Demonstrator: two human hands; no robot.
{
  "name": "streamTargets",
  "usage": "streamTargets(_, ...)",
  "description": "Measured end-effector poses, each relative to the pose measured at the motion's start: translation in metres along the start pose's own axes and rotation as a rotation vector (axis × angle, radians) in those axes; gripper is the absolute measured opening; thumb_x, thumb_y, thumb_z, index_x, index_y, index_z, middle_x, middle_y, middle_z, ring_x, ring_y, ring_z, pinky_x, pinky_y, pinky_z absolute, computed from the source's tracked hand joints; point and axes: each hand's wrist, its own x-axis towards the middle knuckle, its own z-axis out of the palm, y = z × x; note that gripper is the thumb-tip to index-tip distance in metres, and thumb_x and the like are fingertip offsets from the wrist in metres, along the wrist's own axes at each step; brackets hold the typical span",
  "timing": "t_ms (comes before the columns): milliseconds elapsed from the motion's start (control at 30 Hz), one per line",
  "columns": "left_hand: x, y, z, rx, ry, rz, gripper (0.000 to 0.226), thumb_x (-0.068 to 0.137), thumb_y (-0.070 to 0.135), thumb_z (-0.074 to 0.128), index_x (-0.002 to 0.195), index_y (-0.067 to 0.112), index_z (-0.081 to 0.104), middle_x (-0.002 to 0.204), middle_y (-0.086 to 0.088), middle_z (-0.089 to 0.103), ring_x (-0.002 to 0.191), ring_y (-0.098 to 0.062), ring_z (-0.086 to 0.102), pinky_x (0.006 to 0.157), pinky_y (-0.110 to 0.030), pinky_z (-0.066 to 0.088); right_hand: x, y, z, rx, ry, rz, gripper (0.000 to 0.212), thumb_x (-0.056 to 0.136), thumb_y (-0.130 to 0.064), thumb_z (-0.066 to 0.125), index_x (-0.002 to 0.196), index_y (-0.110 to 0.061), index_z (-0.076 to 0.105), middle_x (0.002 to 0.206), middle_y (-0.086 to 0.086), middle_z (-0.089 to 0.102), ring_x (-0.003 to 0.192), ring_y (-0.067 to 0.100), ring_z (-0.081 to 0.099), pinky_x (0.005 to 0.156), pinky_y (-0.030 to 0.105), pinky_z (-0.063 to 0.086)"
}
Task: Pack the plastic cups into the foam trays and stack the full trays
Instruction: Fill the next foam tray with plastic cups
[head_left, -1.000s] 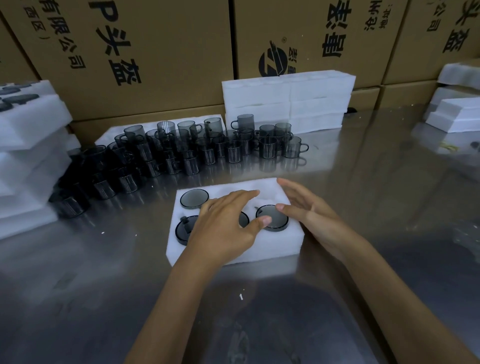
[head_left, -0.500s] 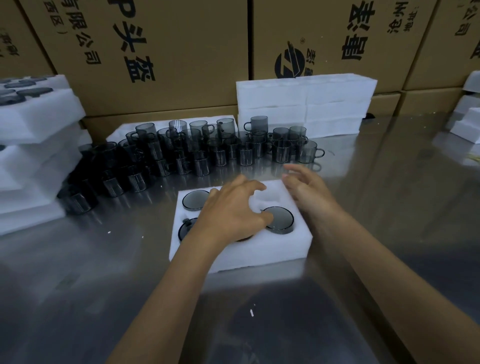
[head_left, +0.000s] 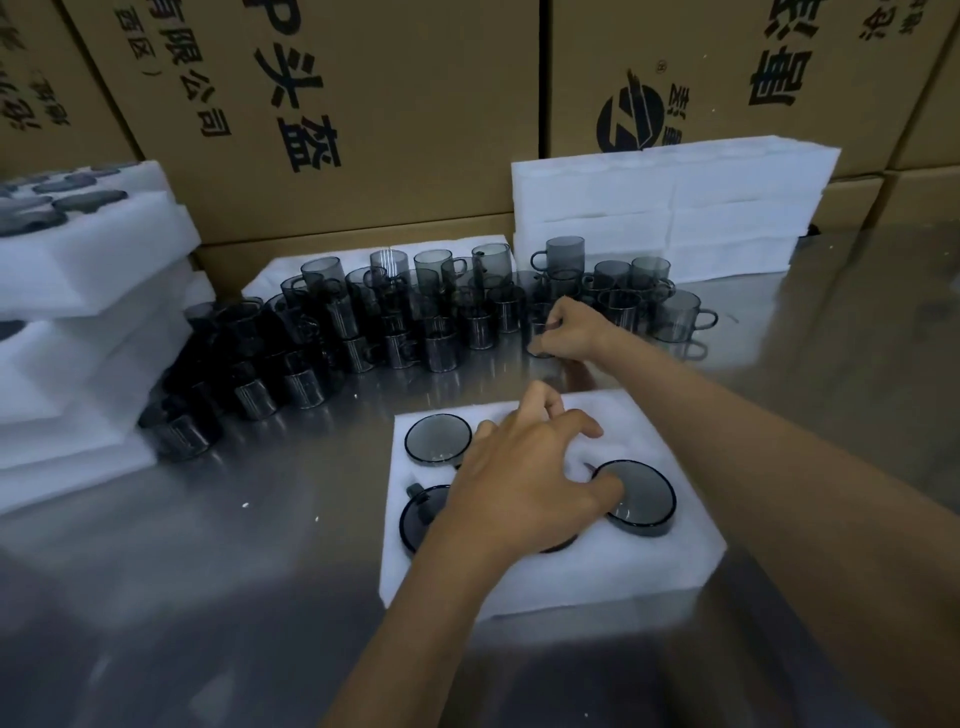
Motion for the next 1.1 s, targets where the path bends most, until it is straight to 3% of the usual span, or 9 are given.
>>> streamTargets(133, -0.001, 0.0, 0.0, -0.013, 0.003, -0.022, 0.041, 0.083, 0.052, 0.059, 0.123, 0.041, 0.055, 0.112, 0.023, 0.027, 0.082, 0.012, 0.034, 0.08, -0.028, 0.03, -0.016, 0.005, -0.004, -0.041, 0.035, -0.033, 0.031, 0.081, -0.021, 0.08, 0.08, -0.014, 0.049, 0.081, 0.001, 0.056, 0.081, 0.018, 0.053, 0.078, 0.033, 0.045)
streamTargets(300, 0.0, -0.001, -0.004, -0.123, 0.044, -0.034, 0.042, 0.09, 0.057, 0.057, 0.125, 0.035, 0.055, 0.112, 0.018, 0.037, 0.097, -0.011, 0.05, 0.088, -0.036, 0.043, -0.066, 0.011, -0.021, 0.127, 0.194, -0.238, 0.041, 0.07, -0.012, 0.085, 0.091, -0.016, 0.05, 0.088, 0.001, 0.062, 0.076, 0.016, 0.052, 0.069, 0.028, 0.043)
streamTargets(433, -0.001, 0.001, -0.008, -0.435, 0.276, -0.043, 0.027, 0.096, 0.026, 0.058, 0.122, 0.032, 0.051, 0.106, 0.01, 0.052, 0.098, -0.009, 0.056, 0.089, -0.034, 0.05, -0.124, 0.014, -0.031, 0.282, 0.262, -0.383, 0.062, 0.072, -0.014, 0.086, 0.118, -0.033, 0.048, 0.119, -0.004, 0.066, 0.105, 0.01, 0.063, 0.087, 0.023, 0.046)
streamTargets(500, -0.004, 0.003, -0.01, -0.51, 0.405, -0.011, 0.04, 0.094, 0.01, 0.058, 0.123, 0.036, 0.048, 0.112, 0.01, 0.054, 0.102, -0.009, 0.057, 0.084, -0.028, 0.046, -0.154, 0.015, -0.031, 0.359, 0.299, -0.433, 0.068, 0.073, -0.01, 0.085, 0.127, -0.03, 0.049, 0.123, -0.009, 0.065, 0.113, 0.001, 0.06, 0.084, 0.011, 0.042)
streamTargets(567, -0.007, 0.005, -0.012, -0.539, 0.46, 0.02, 0.054, 0.091, 0.004, 0.059, 0.128, 0.04, 0.044, 0.121, 0.015, 0.052, 0.107, -0.006, 0.056, 0.085, -0.025, 0.046, -0.18, 0.017, -0.029, 0.409, 0.336, -0.454, 0.068, 0.073, -0.005, 0.084, 0.129, -0.028, 0.053, 0.123, -0.015, 0.065, 0.116, -0.006, 0.057, 0.083, 0.008, 0.042)
streamTargets(733, -0.015, 0.013, -0.007, -0.581, 0.425, 0.048, 0.065, 0.092, 0.003, 0.058, 0.14, 0.042, 0.041, 0.138, 0.02, 0.049, 0.118, 0.002, 0.053, 0.093, -0.028, 0.048, -0.212, 0.023, -0.021, 0.458, 0.34, -0.462, 0.063, 0.075, 0.003, 0.078, 0.127, -0.028, 0.057, 0.119, -0.019, 0.066, 0.116, 0.001, 0.059, 0.096, 0.039, 0.05)
streamTargets(867, -0.021, 0.019, -0.003, -0.536, 0.375, 0.078, 0.064, 0.095, 0.004, 0.056, 0.144, 0.04, 0.04, 0.145, 0.022, 0.043, 0.123, 0.011, 0.044, 0.099, -0.028, 0.047, -0.217, 0.029, -0.021, 0.438, 0.257, -0.473, 0.068, 0.079, 0.009, 0.07, 0.131, -0.031, 0.056, 0.127, -0.019, 0.061, 0.12, 0.0, 0.055, 0.104, 0.033, 0.047)
streamTargets(1000, -0.02, 0.02, -0.003, -0.558, 0.454, 0.057, 0.032, 0.096, 0.009, 0.06, 0.121, 0.028, 0.064, 0.117, 0.012, 0.067, 0.105, 0.0, 0.062, 0.095, -0.026, 0.051, -0.215, 0.036, -0.021, 0.481, 0.181, -0.474, 0.072, 0.082, 0.013, 0.066, 0.141, -0.027, 0.051, 0.139, -0.009, 0.054, 0.128, -0.001, 0.05, 0.109, 0.017, 0.038)
streamTargets(1100, -0.02, 0.022, -0.002, -0.578, 0.502, 0.029, 0.024, 0.096, 0.007, 0.06, 0.111, 0.023, 0.07, 0.102, 0.015, 0.072, 0.096, 0.003, 0.066, 0.085, -0.013, 0.049, -0.21, 0.037, -0.016, 0.563, 0.195, -0.417, 0.071, 0.084, 0.01, 0.068, 0.141, -0.026, 0.047, 0.136, -0.009, 0.057, 0.127, -0.002, 0.051, 0.113, 0.02, 0.036)
